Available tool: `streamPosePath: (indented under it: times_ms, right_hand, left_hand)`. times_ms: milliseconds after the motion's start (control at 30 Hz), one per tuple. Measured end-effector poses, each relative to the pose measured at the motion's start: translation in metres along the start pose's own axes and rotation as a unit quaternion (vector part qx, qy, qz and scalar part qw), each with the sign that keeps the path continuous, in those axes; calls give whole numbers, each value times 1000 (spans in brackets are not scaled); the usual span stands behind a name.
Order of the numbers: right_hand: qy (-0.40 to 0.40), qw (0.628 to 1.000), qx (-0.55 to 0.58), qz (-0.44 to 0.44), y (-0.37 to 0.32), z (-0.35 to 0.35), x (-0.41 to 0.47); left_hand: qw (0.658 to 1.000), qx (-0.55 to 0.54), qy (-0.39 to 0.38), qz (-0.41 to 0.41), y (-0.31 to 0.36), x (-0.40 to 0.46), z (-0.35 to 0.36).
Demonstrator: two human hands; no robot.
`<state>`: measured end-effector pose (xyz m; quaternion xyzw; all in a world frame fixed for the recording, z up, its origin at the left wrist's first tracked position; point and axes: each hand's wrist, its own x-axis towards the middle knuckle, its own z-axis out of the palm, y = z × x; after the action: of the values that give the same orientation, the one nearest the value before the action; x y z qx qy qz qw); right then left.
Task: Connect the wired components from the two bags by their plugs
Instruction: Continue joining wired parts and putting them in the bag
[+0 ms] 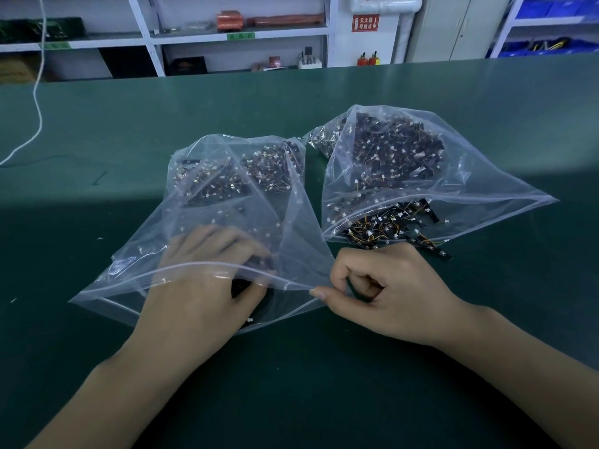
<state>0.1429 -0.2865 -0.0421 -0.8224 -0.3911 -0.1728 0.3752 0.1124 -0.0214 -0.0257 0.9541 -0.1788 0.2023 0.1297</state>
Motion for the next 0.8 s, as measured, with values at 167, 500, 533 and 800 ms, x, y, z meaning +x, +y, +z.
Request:
streamPosePath:
  times_ms: [167, 500, 533, 800]
  right_hand:
    - [12, 1000, 3, 1, -1, 0, 0]
    - [50, 998, 0, 22, 0, 0, 0]
    - [52, 998, 0, 22, 0, 0, 0]
    - [-2, 999, 35, -4, -2, -6, -2]
  left_hand:
    - [992, -117, 47, 21, 4, -1, 1]
    - [958, -218, 129, 138, 19, -8, -6]
    - [950, -250, 131, 135, 21, -9, -6]
    - [887, -447, 108, 31, 37, -12, 5]
